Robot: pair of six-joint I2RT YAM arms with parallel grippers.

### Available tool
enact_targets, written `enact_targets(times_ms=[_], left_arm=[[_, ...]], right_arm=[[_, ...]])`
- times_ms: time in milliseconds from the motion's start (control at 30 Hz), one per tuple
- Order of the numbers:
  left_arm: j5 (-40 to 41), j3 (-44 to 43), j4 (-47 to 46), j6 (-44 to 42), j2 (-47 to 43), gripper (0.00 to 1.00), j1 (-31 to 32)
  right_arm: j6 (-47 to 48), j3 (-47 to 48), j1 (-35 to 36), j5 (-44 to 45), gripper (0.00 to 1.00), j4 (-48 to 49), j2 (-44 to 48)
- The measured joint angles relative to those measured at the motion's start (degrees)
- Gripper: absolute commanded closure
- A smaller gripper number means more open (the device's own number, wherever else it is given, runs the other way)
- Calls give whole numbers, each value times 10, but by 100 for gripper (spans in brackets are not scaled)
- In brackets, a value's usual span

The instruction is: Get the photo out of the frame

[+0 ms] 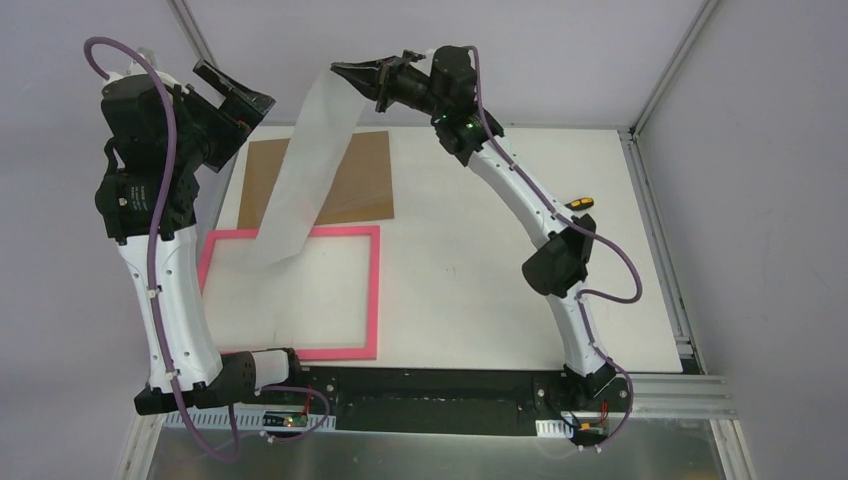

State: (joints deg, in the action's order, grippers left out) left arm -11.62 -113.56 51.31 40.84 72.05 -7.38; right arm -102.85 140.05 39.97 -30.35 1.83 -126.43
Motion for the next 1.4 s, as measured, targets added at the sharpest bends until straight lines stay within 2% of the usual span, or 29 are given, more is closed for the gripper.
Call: enact_targets(times_ms=[133,233,300,500,600,700,833,1067,1267,1400], left_arm=[[2,-9,2,-7,4,3,11],[2,-9,2,-10,11,3,21],[2,-7,2,-11,15,4,26],[-3,26,4,-12,21,3,37],[-10,49,4,-11,21,3,40],[-19,85,2,-9,19,4,41],[-29,144,2,-3,13,4,44],[-57,268,-4,30,-22,1,44],[-57,412,-3,93,-84,1,44],[-57,452,4,113,-103,1,44]], right_arm=[[-19,24,-3,27,100,72,-44],[-19,3,-15,26,100,109,-61],[-18,-63,-29,23,100,148,-49],[-10,-394,-111,-2,100,223,33],[4,-510,-160,-31,100,228,59],[18,-572,-198,-63,100,243,66],[48,-602,-207,-112,100,264,67],[74,-652,-172,-148,100,329,69],[95,-668,-156,-132,100,346,69],[122,-701,-145,-71,100,352,77]])
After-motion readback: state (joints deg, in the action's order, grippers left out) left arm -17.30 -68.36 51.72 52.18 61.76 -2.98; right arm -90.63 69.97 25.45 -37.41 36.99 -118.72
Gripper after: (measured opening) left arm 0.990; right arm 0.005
